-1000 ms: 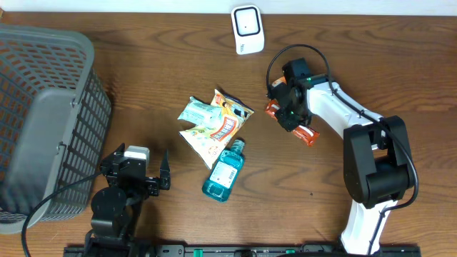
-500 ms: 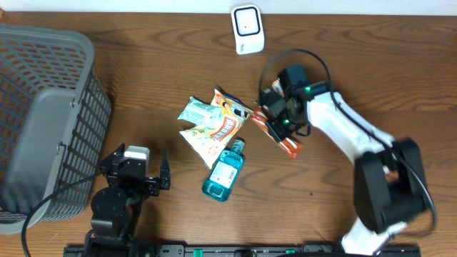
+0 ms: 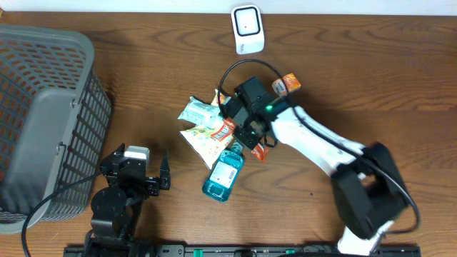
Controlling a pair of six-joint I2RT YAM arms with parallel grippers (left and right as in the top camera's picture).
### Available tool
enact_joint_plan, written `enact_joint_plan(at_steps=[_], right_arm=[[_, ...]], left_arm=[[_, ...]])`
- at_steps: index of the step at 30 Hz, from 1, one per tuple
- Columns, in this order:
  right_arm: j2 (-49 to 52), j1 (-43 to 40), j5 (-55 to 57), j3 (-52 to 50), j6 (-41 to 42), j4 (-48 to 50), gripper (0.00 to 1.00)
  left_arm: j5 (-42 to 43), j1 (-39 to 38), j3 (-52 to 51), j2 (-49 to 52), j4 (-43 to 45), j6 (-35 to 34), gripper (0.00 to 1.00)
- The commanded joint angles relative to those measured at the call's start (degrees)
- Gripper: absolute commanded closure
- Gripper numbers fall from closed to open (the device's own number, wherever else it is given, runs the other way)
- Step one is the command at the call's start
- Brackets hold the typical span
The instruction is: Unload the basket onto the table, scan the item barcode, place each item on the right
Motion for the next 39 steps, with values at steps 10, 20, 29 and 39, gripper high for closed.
enact_joint_plan(at_steps=[10, 20, 29, 39], right_arm=[[-4.9, 0.33, 2.56, 3.06, 8.2, -0.9, 0.01], [-7.45, 2.95, 19.21, 3.02, 16.11, -8.04, 0.01], [-7.45, 8.31, 28.5, 1.86, 21.38, -14.21, 0.01], [-7.43, 11.26, 34.18, -9.09, 22.08, -9.38, 0.01]], left_arm=[[0.72, 0.02, -0.09, -0.04, 0.07, -0.09, 0.02], [0.72, 0.02, -0.09, -0.04, 0.07, -0.07, 0.02], [0.72, 0.02, -0.09, -0.04, 0.07, -0.07, 0.02], [0.72, 0.02, -0.09, -0.04, 0.07, -0.07, 0.02]])
